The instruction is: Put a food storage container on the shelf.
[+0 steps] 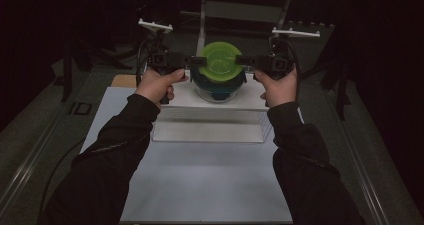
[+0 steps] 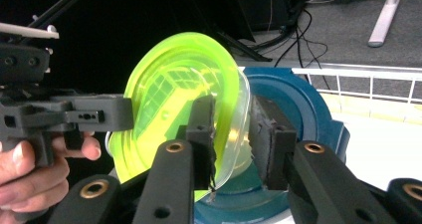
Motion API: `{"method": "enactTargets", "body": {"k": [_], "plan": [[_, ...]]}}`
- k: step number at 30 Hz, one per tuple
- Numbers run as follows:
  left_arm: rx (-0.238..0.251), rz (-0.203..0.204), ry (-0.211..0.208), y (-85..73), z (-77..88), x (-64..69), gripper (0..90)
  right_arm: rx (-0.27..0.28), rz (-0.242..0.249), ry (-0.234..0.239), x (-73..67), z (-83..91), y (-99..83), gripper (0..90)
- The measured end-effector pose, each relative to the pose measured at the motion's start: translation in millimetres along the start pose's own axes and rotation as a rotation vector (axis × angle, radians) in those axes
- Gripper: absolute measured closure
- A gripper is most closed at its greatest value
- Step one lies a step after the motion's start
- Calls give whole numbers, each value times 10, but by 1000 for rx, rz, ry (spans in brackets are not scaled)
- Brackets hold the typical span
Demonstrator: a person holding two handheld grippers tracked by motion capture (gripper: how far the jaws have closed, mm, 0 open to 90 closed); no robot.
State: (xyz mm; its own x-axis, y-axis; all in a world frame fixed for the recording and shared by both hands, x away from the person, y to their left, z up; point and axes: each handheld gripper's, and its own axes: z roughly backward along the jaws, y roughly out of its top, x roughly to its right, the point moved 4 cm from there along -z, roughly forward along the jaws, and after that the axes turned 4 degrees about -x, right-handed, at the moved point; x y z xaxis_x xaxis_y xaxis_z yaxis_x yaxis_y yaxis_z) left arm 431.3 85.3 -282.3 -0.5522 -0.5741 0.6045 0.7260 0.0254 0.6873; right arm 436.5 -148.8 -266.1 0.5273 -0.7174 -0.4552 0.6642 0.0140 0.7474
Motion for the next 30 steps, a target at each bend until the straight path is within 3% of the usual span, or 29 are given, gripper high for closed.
{"method": "enactTargets", "body": {"k": [9, 13, 18, 26, 29, 30], "plan": [[1, 21, -4, 62, -70, -66, 638, -7, -5, -45, 40, -94, 75, 671], [-7, -12, 15, 75, -96, -24, 601, 2, -22, -33, 66, -110, 99, 614], [-1, -28, 23, 91, -87, 12, 477, 18, 14, -51, 33, -81, 120, 523], [33, -15, 29, 81, -13, -3, 375, 17, 46, -46, -29, -30, 109, 425], [42, -65, 20, 53, 46, 19, 323, 25, 55, -37, -42, -14, 87, 382], [52, -66, 28, 47, 68, 29, 289, 26, 58, -38, -45, -9, 77, 372]]}}
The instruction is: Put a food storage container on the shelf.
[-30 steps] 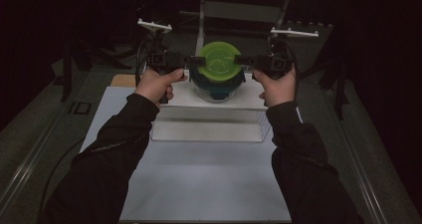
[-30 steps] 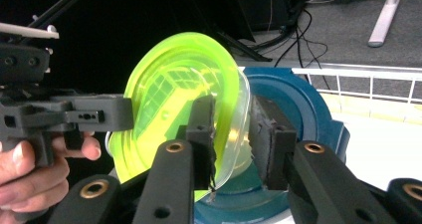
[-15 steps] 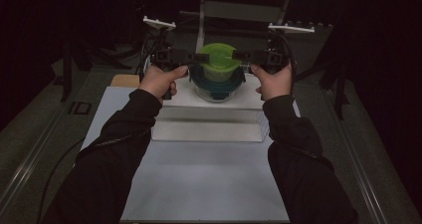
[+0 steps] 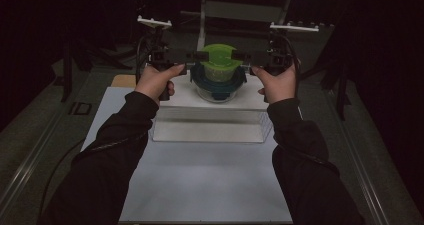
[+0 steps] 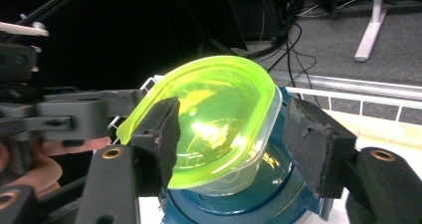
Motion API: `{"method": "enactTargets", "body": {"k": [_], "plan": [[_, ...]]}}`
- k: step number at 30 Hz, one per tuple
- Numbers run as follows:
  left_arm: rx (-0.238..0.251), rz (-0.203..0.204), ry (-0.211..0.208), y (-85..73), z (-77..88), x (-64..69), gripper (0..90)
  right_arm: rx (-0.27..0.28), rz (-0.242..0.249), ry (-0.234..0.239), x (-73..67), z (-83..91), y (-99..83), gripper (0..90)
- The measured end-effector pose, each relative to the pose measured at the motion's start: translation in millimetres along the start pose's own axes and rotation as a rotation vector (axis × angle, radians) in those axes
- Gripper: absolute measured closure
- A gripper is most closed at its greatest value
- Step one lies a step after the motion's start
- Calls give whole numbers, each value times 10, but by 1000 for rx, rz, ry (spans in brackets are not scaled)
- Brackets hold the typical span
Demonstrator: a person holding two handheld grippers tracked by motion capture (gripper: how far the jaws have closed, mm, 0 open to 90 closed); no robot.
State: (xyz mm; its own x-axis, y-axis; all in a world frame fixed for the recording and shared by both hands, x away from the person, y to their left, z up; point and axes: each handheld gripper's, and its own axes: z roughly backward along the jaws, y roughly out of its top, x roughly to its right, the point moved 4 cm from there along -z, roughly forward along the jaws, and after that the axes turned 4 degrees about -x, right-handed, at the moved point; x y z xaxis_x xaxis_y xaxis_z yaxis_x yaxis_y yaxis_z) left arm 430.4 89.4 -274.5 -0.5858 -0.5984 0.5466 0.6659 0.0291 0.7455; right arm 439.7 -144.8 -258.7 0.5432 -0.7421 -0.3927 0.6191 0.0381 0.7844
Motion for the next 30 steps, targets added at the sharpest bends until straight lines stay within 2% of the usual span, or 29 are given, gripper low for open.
{"method": "enactTargets", "body": {"k": [3, 5, 6, 7, 8, 10, 13, 18, 19, 23, 26, 29, 30], "plan": [[18, -18, -46, -29, 79, 61, 267, 6, 18, 5, -16, 21, -32, 315], [27, -49, -56, -60, 121, 117, 175, 7, 29, 24, -32, 38, -57, 283], [27, -49, -56, -60, 121, 117, 132, 12, 32, 32, -38, 52, -70, 273], [32, -75, -60, -81, 143, 148, 125, 18, 34, 40, -45, 66, -83, 265], [53, -127, -64, -123, 181, 207, 101, 21, 38, 50, -55, 81, -98, 249], [57, -153, -72, -173, 201, 249, 6, 23, 62, 69, -83, 101, -132, 204], [71, -201, -60, -263, 225, 294, 4, 32, 89, 64, -123, 133, -193, 199], [73, -235, -101, -467, 248, 352, 4, 45, 123, 67, -167, 210, -328, 194], [67, -253, -97, -516, 252, 356, 4, 45, 127, 72, -168, 223, -361, 194], [96, -314, -83, -707, 293, 384, 4, 49, 138, 85, -161, 278, -513, 191], [106, -343, -82, -837, 328, 399, 4, 59, 140, 98, -148, 330, -631, 191], [95, -354, -92, -970, 356, 402, 4, 53, 160, 97, -141, 364, -760, 190], [95, -354, -92, -970, 356, 402, 4, 47, 167, 97, -136, 368, -810, 190]]}}
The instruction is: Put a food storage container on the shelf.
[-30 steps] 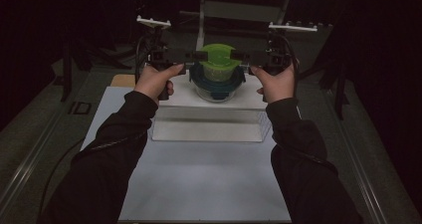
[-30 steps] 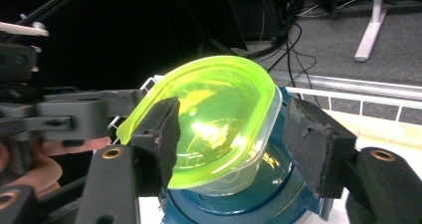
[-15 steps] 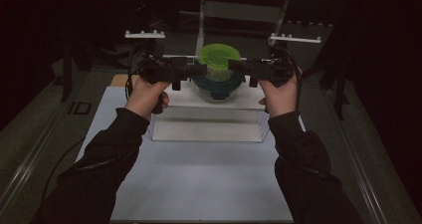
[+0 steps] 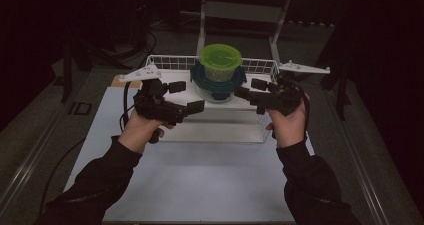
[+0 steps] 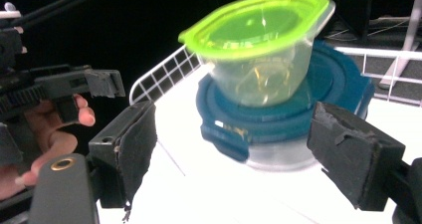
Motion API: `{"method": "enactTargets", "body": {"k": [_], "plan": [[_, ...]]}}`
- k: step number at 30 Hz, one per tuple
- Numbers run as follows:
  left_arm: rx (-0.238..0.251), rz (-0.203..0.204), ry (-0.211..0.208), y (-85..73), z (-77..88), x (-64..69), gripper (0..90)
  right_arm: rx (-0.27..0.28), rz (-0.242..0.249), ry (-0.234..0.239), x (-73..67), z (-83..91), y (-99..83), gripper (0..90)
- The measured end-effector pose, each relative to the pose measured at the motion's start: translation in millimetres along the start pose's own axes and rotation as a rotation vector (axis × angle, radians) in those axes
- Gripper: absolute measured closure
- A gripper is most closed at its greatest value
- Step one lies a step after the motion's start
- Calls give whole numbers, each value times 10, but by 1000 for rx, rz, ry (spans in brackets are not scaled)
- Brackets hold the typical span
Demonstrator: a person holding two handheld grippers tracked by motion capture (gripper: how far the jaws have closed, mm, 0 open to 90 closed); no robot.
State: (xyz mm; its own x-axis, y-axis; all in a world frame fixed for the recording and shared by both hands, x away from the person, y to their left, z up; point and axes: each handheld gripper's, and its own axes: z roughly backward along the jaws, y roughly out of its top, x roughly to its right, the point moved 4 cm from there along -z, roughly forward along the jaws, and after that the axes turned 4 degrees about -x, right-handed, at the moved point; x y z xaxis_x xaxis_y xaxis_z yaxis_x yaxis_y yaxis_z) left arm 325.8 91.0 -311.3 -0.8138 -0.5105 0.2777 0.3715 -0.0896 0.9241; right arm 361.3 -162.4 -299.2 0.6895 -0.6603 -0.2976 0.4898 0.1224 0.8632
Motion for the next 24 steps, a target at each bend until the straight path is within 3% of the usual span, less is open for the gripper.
{"method": "enactTargets", "body": {"k": [2, 5, 14, 23, 24], "plan": [[0, -20, 18, -133, 34, 40, 4, -12, 0, 14, -4, 1, -106, 190], [-4, -16, 9, -286, 47, 73, 5, -20, 7, 29, -3, -5, -272, 190], [-45, -88, 3, -703, 7, 233, 4, -39, 16, 39, 38, -59, -776, 187], [-94, -113, 3, -1061, -29, 316, 4, -54, 28, 43, 35, -84, -1135, 187], [-100, -114, 2, -1151, -29, 315, 4, -71, 27, 48, 39, -102, -1241, 187]]}}
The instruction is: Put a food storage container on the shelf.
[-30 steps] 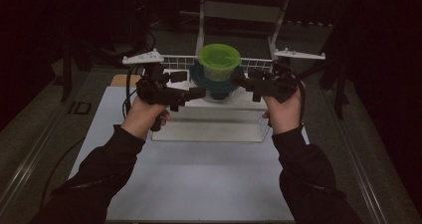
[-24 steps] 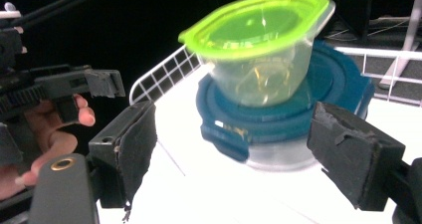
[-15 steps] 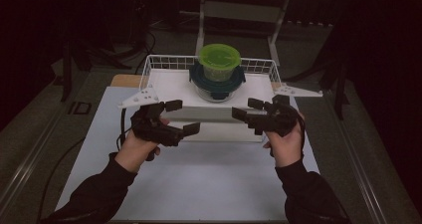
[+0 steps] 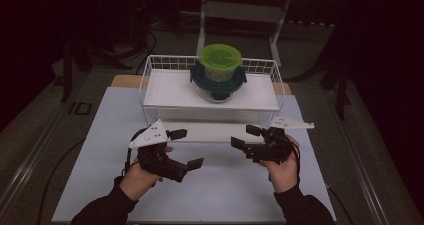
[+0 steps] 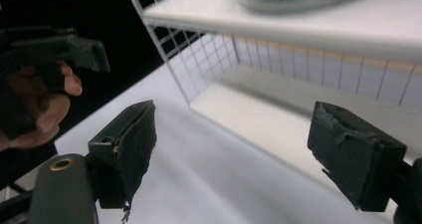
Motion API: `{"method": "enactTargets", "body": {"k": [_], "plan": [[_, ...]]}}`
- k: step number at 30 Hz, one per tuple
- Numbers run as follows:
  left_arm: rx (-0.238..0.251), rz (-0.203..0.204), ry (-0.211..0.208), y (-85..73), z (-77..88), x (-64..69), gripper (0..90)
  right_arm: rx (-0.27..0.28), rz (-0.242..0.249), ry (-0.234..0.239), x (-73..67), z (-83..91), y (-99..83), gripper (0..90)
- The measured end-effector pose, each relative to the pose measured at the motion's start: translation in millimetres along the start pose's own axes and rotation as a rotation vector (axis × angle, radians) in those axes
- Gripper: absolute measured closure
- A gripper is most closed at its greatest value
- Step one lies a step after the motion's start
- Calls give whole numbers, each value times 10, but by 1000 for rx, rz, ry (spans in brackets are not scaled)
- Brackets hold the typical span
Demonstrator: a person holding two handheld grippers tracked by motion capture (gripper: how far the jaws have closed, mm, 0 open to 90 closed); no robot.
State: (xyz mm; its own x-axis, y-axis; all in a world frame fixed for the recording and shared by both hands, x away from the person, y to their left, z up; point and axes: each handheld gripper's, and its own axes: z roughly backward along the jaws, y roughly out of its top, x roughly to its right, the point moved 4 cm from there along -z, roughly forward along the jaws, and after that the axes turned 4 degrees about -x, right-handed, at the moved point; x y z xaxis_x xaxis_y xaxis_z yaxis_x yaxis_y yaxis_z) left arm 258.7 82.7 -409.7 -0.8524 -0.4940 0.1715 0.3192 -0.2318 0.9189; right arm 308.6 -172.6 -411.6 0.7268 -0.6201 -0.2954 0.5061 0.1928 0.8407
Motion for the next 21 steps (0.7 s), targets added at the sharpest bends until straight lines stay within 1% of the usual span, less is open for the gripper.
{"method": "enactTargets", "body": {"k": [4, 7, 10, 13, 14, 15, 18, 21], "plan": [[-34, 10, -7, -195, -35, 5, 4, -16, -12, 6, 24, -49, -190, 187], [-34, 7, -7, -311, -38, 0, 4, -24, -14, 13, 50, -77, -319, 187], [-38, 9, -16, -412, -46, -3, 4, -27, -16, 11, 74, -85, -426, 187], [-52, 10, -24, -515, -59, 5, 4, -29, -7, -5, 95, -82, -522, 187], [-52, 10, -24, -515, -59, 5, 4, -29, -5, -6, 100, -81, -553, 187], [-55, 12, -30, -575, -62, 8, 4, -34, -3, -12, 109, -82, -583, 187], [-57, 14, -29, -655, -52, 6, 4, -47, -7, -19, 128, -81, -664, 187], [-55, 27, -30, -745, -39, -7, 4, -50, -6, -24, 136, -68, -739, 187]]}}
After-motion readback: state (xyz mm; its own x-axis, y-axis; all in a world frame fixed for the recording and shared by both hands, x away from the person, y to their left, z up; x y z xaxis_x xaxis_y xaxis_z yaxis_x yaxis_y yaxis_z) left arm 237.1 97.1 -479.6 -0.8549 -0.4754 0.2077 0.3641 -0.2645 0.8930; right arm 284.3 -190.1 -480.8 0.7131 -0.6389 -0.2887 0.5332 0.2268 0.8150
